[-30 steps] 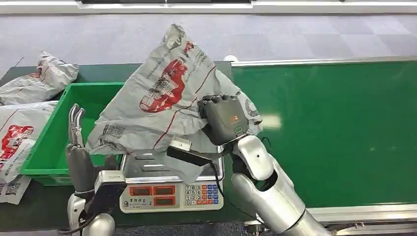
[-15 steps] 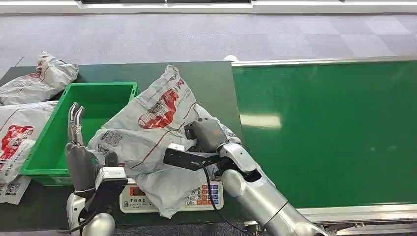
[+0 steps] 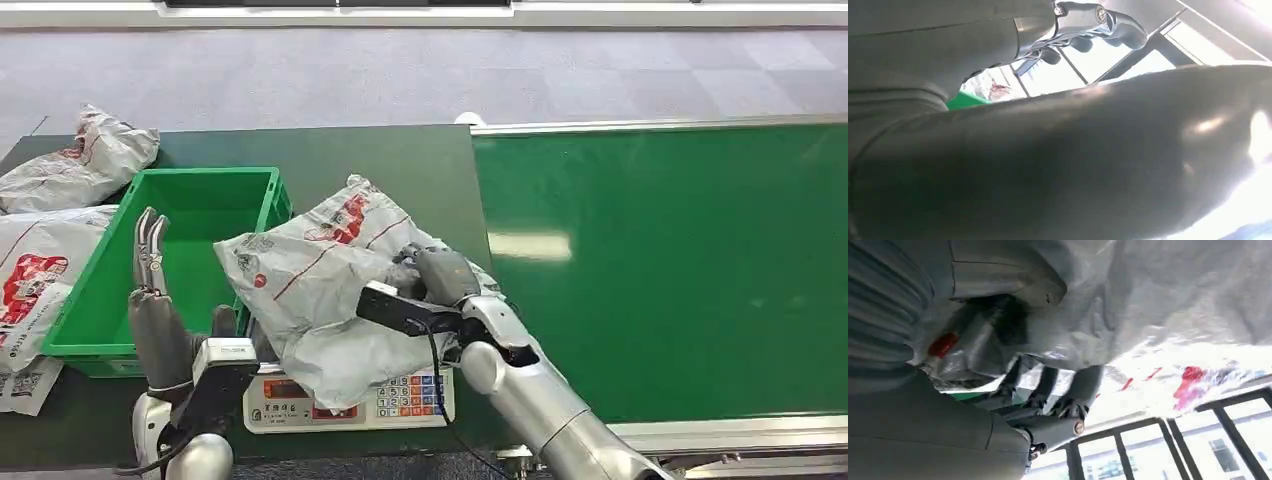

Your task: Moved the parcel from conveyor to table for the left to box.

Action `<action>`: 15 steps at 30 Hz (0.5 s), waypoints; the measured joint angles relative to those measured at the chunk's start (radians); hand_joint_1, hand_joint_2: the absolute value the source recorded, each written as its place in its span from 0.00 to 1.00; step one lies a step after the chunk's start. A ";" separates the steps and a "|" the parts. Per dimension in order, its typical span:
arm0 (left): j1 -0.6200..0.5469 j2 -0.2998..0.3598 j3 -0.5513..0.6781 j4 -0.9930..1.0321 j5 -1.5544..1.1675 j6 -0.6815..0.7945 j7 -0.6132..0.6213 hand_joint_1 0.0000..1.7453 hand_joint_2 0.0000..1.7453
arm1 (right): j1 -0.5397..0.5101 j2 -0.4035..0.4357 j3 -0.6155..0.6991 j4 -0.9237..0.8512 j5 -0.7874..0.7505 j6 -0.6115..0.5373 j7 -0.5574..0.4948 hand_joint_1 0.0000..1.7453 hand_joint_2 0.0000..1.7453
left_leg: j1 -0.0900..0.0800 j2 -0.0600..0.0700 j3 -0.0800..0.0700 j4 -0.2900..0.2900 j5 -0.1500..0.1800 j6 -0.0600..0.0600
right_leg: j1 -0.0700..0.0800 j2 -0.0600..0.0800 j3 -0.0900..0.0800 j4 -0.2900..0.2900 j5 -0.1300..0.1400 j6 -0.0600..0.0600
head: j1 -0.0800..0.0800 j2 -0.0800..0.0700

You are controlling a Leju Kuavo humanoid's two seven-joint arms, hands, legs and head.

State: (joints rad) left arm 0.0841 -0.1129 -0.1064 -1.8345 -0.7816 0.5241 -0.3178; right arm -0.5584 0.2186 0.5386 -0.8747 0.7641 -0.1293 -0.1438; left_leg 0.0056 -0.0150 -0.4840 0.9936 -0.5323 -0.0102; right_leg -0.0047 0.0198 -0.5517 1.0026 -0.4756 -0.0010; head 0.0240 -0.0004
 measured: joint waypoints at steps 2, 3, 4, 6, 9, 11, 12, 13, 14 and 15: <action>0.000 0.000 0.000 0.000 -0.001 0.000 0.000 0.00 0.00 | 0.001 -0.001 -0.010 -0.006 -0.007 0.006 -0.002 0.00 1.00 | 0.000 0.000 0.000 0.000 0.000 0.000 | 0.000 0.000 0.000 0.000 0.000 0.000 | 0.000 0.000; 0.000 0.000 0.000 0.000 -0.001 0.000 0.000 0.00 0.00 | 0.002 -0.002 -0.016 -0.011 -0.012 0.009 -0.005 0.00 1.00 | 0.000 0.000 0.000 0.000 0.000 0.000 | 0.000 0.000 0.000 0.000 0.000 0.000 | 0.000 0.000; 0.000 0.000 0.000 0.000 -0.001 0.001 0.000 0.00 0.00 | 0.002 -0.003 -0.022 -0.018 -0.015 0.016 -0.009 0.00 1.00 | 0.000 0.000 0.000 0.000 0.000 0.000 | 0.000 0.000 0.000 0.000 0.000 0.000 | 0.000 0.000; 0.000 0.000 0.000 0.000 0.005 0.002 -0.006 0.00 0.00 | 0.002 -0.010 -0.034 -0.038 -0.014 0.022 -0.018 0.00 1.00 | 0.000 0.000 0.000 0.000 0.000 0.000 | 0.000 0.000 0.000 0.000 0.000 0.000 | 0.000 0.000; 0.000 0.000 0.000 0.000 0.015 0.010 -0.020 0.00 0.00 | 0.002 -0.025 -0.050 -0.076 0.008 0.018 -0.023 0.00 1.00 | 0.000 0.000 0.000 0.000 0.000 0.000 | 0.000 0.000 0.000 0.000 0.000 0.000 | 0.000 0.000; 0.000 0.000 0.000 0.000 0.023 0.015 -0.030 0.00 0.00 | 0.004 -0.036 -0.057 -0.110 0.021 0.005 -0.029 0.00 1.00 | 0.000 0.000 0.000 0.000 0.000 0.000 | 0.000 0.000 0.000 0.000 0.000 0.000 | 0.000 0.000; 0.000 0.000 0.000 0.000 0.027 0.017 -0.035 0.00 0.00 | 0.004 -0.042 -0.062 -0.135 0.024 0.001 -0.032 0.00 1.00 | 0.000 0.000 0.000 0.000 0.000 0.000 | 0.000 0.000 -0.001 0.000 0.000 0.000 | 0.000 0.000; 0.000 0.000 0.000 0.000 0.028 0.018 -0.037 0.00 0.00 | 0.004 -0.046 -0.065 -0.153 0.025 0.002 -0.032 0.00 1.00 | 0.000 0.000 0.000 0.000 0.000 0.000 | 0.000 0.000 0.000 0.000 0.000 0.000 | 0.000 0.000; 0.000 0.000 0.000 0.000 0.028 0.018 -0.038 0.00 0.00 | 0.004 -0.050 -0.067 -0.166 0.025 0.002 -0.033 0.00 1.00 | 0.000 0.001 0.000 0.000 0.000 0.000 | 0.000 0.000 -0.001 0.000 0.000 0.000 | 0.000 0.000; 0.000 0.000 0.000 0.000 0.028 0.018 -0.039 0.00 0.00 | 0.005 -0.053 -0.068 -0.178 0.026 0.002 -0.032 0.00 1.00 | 0.000 0.000 0.000 0.000 0.000 0.000 | 0.000 0.000 -0.001 0.000 0.000 0.000 | 0.000 0.000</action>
State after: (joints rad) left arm 0.0841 -0.1129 -0.1060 -1.8341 -0.7534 0.5425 -0.3563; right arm -0.5536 0.1659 0.4707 -1.0525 0.7897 -0.1278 -0.1762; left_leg 0.0055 -0.0146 -0.4842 0.9938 -0.5323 -0.0102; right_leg -0.0048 0.0198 -0.5523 1.0026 -0.4755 -0.0011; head 0.0240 -0.0004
